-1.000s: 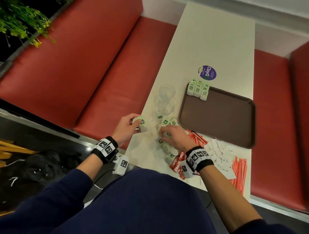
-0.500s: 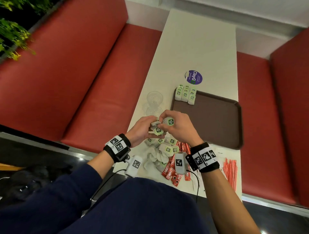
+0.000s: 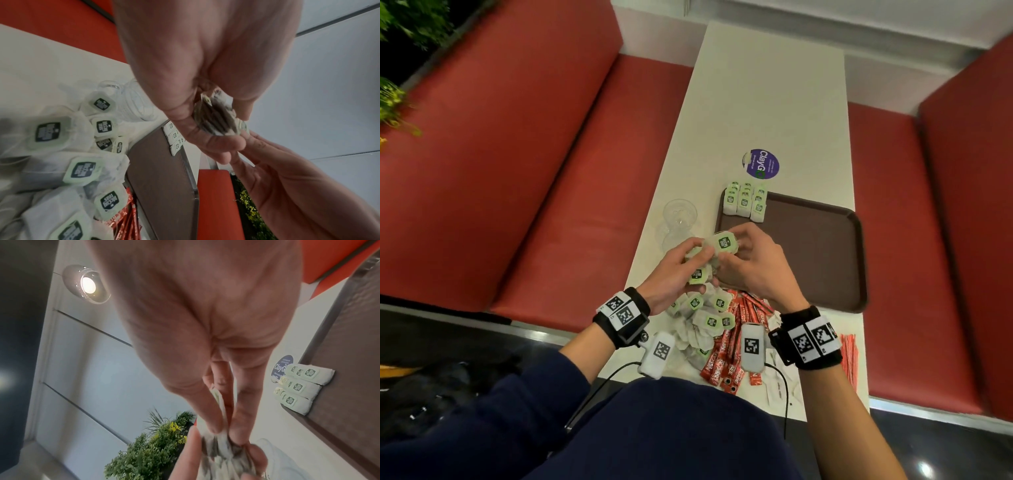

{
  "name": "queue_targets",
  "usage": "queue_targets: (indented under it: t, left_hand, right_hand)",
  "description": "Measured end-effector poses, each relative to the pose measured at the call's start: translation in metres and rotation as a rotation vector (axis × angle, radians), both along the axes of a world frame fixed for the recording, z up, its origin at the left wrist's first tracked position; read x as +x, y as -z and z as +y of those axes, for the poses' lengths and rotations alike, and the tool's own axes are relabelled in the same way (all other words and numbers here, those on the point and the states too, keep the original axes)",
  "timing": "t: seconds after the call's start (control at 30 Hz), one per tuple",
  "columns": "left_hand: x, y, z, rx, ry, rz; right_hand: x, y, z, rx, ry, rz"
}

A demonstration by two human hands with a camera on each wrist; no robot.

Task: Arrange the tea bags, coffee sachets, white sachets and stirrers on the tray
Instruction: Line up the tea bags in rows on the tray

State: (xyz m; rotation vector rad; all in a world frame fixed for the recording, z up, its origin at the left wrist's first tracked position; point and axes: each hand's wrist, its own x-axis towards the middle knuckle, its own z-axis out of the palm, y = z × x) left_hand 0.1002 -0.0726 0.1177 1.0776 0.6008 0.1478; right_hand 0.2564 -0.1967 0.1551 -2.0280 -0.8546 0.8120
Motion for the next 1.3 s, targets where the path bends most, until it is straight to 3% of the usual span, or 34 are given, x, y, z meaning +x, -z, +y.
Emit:
queue_targets:
  t: [0.2, 0.33, 0.6, 0.73, 0.87, 1.03, 1.3]
  left_hand:
    - [0.019, 0.001, 0.0, 0.081, -0.059, -0.038]
    - [0.03, 0.004, 0.003, 0.15, -0.059, -0.042]
    - [0.041, 0.005, 0.014, 0.16, -0.001, 0.026]
    - [0.042, 0.007, 0.021, 0.166, -0.032, 0.052]
    - [0.038, 0.01, 0.029, 0.176, -0.068, 0.056]
    - [0.027, 0.016, 0.039, 0.159, -0.127, 0.093]
    - [0.017, 0.019, 0.056, 0.18, -0.177, 0.129]
  right_hand:
    - [0.009, -0.005, 0.001, 0.046, 0.077, 0.047]
    - [0.011, -0.004, 0.007, 0.076, 0.132, -0.054]
    - [0.039, -0.004, 0.011, 0.247, 0.293, 0.133]
    - [0.083, 0.021, 0.019, 0.214, 0.367, 0.024]
    - [0.122, 0.062, 0.043, -0.031, 0.19, -0.223]
    - [0.14, 0.096, 0.087, -0.35, -0.111, -0.272]
    - [0.161, 0.12, 0.137, -0.469, -0.162, -0.416]
